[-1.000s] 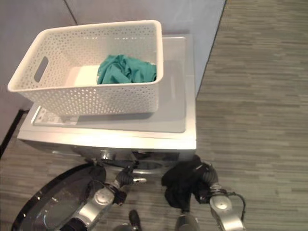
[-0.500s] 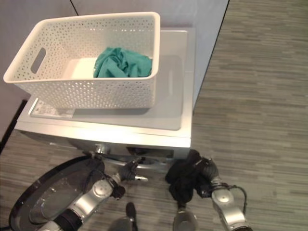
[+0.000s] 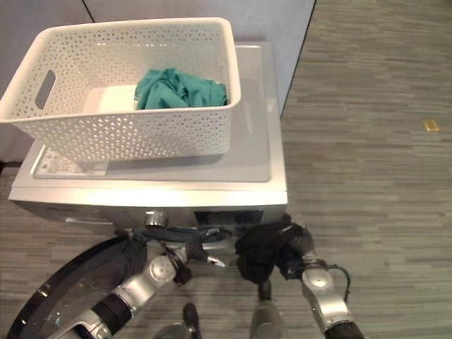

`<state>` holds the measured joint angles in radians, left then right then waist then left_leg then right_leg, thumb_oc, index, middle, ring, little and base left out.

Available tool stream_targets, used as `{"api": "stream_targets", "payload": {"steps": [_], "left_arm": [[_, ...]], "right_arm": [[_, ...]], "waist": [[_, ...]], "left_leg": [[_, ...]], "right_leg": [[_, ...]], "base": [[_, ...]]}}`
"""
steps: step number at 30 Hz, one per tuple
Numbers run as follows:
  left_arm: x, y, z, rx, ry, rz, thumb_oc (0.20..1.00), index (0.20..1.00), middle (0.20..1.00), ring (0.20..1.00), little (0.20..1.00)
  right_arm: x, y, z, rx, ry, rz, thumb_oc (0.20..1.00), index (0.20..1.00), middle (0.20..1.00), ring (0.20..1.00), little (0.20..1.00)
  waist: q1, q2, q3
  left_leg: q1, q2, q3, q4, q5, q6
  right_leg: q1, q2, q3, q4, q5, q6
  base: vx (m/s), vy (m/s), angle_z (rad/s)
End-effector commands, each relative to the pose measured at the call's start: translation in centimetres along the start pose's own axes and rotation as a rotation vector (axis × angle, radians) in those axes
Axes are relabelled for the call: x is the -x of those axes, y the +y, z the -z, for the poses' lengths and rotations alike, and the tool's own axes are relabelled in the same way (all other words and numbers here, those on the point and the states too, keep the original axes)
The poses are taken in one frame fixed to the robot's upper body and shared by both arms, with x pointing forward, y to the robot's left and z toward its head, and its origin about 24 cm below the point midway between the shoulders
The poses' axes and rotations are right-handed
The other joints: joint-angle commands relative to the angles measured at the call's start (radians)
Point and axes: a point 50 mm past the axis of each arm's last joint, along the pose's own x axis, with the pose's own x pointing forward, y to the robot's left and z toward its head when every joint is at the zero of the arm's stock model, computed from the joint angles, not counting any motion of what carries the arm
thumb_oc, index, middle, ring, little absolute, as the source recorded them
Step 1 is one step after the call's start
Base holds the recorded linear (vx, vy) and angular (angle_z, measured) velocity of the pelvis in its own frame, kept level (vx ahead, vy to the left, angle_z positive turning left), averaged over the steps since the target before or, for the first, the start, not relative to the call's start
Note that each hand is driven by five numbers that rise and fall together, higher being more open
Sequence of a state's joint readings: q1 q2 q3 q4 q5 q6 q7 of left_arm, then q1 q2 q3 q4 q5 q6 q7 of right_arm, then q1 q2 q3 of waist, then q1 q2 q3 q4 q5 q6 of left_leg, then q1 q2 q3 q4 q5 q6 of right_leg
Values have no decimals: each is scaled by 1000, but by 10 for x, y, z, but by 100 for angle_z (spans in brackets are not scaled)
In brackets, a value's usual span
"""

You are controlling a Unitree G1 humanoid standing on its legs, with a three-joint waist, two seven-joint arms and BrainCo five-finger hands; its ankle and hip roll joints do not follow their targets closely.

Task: Grab the laundry basket,head to the washer,open it,put in the laundry and shut it.

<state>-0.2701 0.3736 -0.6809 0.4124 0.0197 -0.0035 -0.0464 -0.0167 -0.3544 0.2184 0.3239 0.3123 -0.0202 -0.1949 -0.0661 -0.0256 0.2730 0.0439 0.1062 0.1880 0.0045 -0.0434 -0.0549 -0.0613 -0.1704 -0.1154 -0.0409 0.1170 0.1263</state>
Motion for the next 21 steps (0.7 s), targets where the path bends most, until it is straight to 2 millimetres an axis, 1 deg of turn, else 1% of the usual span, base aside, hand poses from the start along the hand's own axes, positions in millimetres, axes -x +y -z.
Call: {"api": "stream_targets", "payload": {"steps": [1, 2, 3, 4, 5, 6, 9, 10, 11, 12, 13, 14, 16, 17, 19, 20, 21], "left_arm": [[-9, -7, -24, -10, -114, 12, 1000, 1000, 1000, 1000, 1000], [-9, -9, -23, -5, -107, 22, 1000, 1000, 1000, 1000, 1000], [-9, -14, -22, 11, -95, 51, 1000, 1000, 1000, 1000, 1000], [-9, -14, -22, 10, -95, 51, 1000, 1000, 1000, 1000, 1000], [-8, -14, -21, 22, -86, 56, 1000, 1000, 1000, 1000, 1000], [-8, -14, -21, 22, -86, 56, 1000, 1000, 1000, 1000, 1000], [-5, -8, -16, 14, -63, 38, 1000, 1000, 1000, 1000, 1000], [-2, -7, -13, 13, -52, 31, 1000, 1000, 1000, 1000, 1000], [4, -4, -5, 8, -25, 20, 1000, 1000, 1000, 1000, 1000], [17, 0, 8, 4, 15, 3, 1000, 1000, 1000, 1000, 1000], [23, 2, 16, 9, 43, -6, 1000, 1000, 1000, 1000, 1000], [24, 2, 17, 9, 44, -5, 1000, 1000, 1000, 1000, 1000], [37, 5, 34, 22, 104, -35, 1000, 1000, 1000, 1000, 1000], [49, 8, 47, 33, 156, -64, 1000, 1000, 1000, 1000, 1000], [63, 12, 58, 28, 190, -90, 1000, 1000, 1000, 1000, 1000], [64, 12, 58, 28, 193, -88, 1000, 1000, 1000, 1000, 1000], [78, 14, 65, 29, 212, -104, 1000, 1000, 1000, 1000, 1000]], "right_arm": [[-12, 49, -47, -105, -197, -190, 200, 200, 200, 200, 200], [-12, 53, -47, -112, -192, -205, 200, 200, 200, 200, 200], [-13, 59, -47, -121, -183, -228, 200, 200, 200, 200, 200], [-13, 59, -47, -121, -183, -228, 200, 200, 200, 200, 200], [-12, 63, -47, -121, -178, -245, 200, 200, 200, 200, 200], [-12, 63, -47, -121, -179, -245, 200, 200, 200, 200, 200], [-11, 65, -45, -111, -164, -254, 200, 200, 200, 200, 200], [-10, 64, -43, -108, -156, -254, 200, 200, 200, 200, 200], [-10, 63, -40, -99, -146, -252, 200, 200, 200, 200, 200], [-8, 59, -36, -90, -131, -247, 200, 200, 200, 200, 200], [-8, 55, -33, -85, -119, -240, 200, 200, 200, 200, 200], [-7, 56, -33, -85, -118, -241, 200, 200, 200, 200, 200], [-4, 46, -24, -71, -89, -219, 200, 200, 200, 200, 200], [0, 32, -14, -57, -58, -177, 200, 200, 200, 200, 200], [6, 16, -4, -50, -28, -132, 200, 200, 200, 200, 200], [7, 17, -3, -50, -26, -134, 200, 200, 200, 200, 200], [15, -3, 7, -55, 4, -67, 200, 200, 200, 200, 200]], "waist": [[56, -17, -35], [56, -19, -27], [65, -22, -8], [63, -22, -8], [71, -25, 14], [69, -25, 14], [82, -24, 39], [88, -20, 40], [93, -17, 41], [100, -12, 37], [104, -10, 34], [104, -10, 33], [106, -5, 27], [104, 1, 23], [98, 7, 14], [98, 7, 12], [90, 14, 3]], "left_leg": [[-88, -6, -66, 161, -118, 51], [-97, -4, -77, 165, -115, 49], [-112, 2, -89, 170, -108, 43], [-113, 2, -91, 172, -108, 42], [-132, 10, -105, 179, -99, 34], [-133, 10, -107, 180, -99, 34], [-153, 18, -131, 186, -85, 24], [-151, 18, -134, 179, -81, 22], [-147, 18, -138, 168, -78, 23], [-141, 19, -137, 153, -72, 23], [-139, 19, -136, 144, -68, 22], [-138, 19, -136, 142, -67, 22], [-135, 21, -135, 127, -60, 21], [-132, 22, -133, 114, -54, 21], [-124, 24, -129, 99, -51, 21], [-123, 24, -128, 97, -51, 21], [-107, 28, -120, 85, -54, 20]], "right_leg": [[-3, -24, -57, 92, -113, -13], [-3, -24, -68, 95, -116, -15], [-5, -24, -80, 102, -121, -19], [-5, -24, -82, 103, -122, -19], [-8, -23, -98, 113, -128, -24], [-8, -23, -100, 114, -129, -24], [-10, -19, -128, 124, -138, -28], [-8, -19, -135, 123, -139, -27], [-5, -18, -140, 121, -139, -25], [-2, -19, -144, 116, -138, -24], [-1, -18, -146, 113, -138, -24], [0, -18, -146, 113, -137, -24], [-1, -18, -145, 107, -135, -24], [-3, -16, -144, 101, -134, -24], [0, -13, -140, 91, -133, -24], [1, -13, -139, 90, -133, -24], [7, -8, -135, 86, -137, -23]], "base": [[-67, -95, 39], [-86, -119, 49], [-49, -73, 44], [-65, -102, 42], [-32, -57, 27], [-52, -91, 28], [-20, -73, 24], [17, -45, 31], [22, -26, 41], [20, -17, 19], [15, -10, 10], [0, 0, 0], [11, -6, 3], [23, -3, 5], [26, 1, 6], [57, 4, 6], [36, 4, 3]]}}
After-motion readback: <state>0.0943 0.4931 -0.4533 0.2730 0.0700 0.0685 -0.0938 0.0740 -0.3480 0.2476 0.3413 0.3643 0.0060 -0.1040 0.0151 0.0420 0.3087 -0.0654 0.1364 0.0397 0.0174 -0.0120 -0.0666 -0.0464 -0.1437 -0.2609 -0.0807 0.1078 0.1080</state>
